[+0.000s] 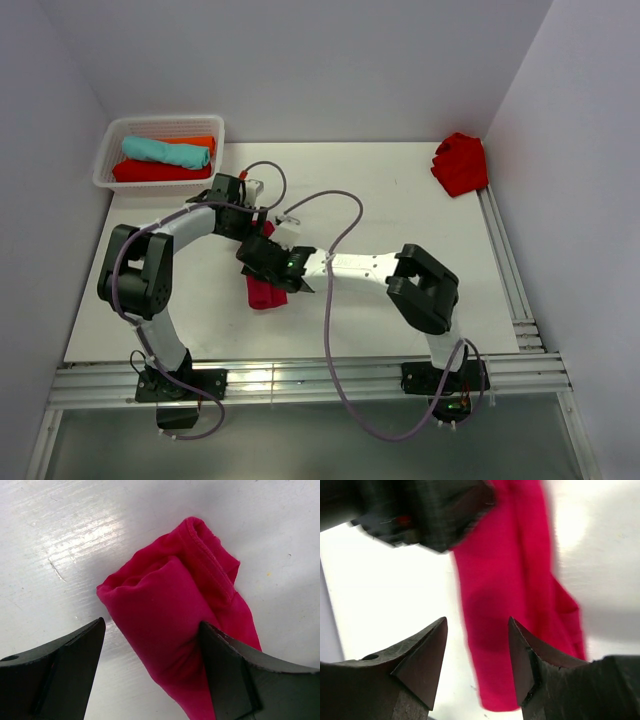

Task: Roll the t-shirts
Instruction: Roll the tshirt

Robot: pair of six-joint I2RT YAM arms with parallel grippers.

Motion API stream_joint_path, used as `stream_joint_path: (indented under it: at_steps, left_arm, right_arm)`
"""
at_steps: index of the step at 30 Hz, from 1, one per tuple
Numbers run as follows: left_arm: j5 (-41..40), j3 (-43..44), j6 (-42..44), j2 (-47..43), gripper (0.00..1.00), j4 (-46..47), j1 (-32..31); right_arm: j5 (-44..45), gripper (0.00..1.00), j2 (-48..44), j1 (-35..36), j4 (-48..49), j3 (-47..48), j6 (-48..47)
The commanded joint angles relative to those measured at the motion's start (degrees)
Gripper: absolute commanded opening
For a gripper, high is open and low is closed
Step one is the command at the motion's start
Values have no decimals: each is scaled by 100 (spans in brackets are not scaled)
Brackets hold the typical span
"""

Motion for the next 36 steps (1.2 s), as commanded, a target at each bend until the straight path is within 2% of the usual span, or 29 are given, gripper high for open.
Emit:
stream_joint_path:
  at_steps: [1,7,13,17,18,24,31,36]
  left_arm:
    - [-173,216,37,104,82,-104,-40]
    - [-173,295,54,157,82,-139,-75]
    - [-76,356,54,157,82,-174,-76]
    - [20,505,106,113,83,-279,-76]
    - [47,541,115,104,83,-323,-76]
    - [275,857,168,-80,84,-561,-49]
    - [741,998,124,-458,85,-746,100]
    - [890,884,177,-695,84,-807,197]
  right_arm:
    - [829,60,438,210,-1376,741,-399]
    - [1084,61,1080,386,-2282,1831,-627]
    - [1023,58,1467,421,-2687,2228,-759]
    - [777,48,1617,387,-2652,2246,-803]
    - [716,40,1635,378,-2626,2211,-803]
    - [172,23,1363,194,-1941,1509,-663]
    - [-435,21,862,-123,-834,262,-408]
    - [-1033,20,431,-369,563,-862,-136]
